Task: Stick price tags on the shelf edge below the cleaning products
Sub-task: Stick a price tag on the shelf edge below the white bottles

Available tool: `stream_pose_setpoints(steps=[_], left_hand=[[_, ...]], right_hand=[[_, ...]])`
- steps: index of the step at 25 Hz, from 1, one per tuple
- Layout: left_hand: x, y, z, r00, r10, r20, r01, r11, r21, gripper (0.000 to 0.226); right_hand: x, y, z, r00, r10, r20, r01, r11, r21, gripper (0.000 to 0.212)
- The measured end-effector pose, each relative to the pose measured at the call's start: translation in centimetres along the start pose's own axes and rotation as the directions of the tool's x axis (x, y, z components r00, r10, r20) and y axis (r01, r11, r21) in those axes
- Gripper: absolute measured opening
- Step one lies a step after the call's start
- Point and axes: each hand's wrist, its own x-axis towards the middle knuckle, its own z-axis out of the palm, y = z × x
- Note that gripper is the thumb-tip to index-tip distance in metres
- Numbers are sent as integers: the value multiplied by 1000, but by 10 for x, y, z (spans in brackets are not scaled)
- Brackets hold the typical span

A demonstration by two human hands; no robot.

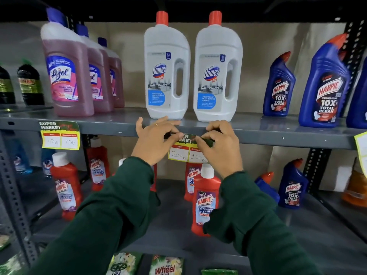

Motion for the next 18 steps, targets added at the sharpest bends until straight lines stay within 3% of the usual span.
stream_pose_setpoints(steps=[18], left_hand=[[4,-2,20,972,-33,-233,13,996,-87,18]], right_hand=[[5,-12,19,984,63,-168,-78,993,-84,11]])
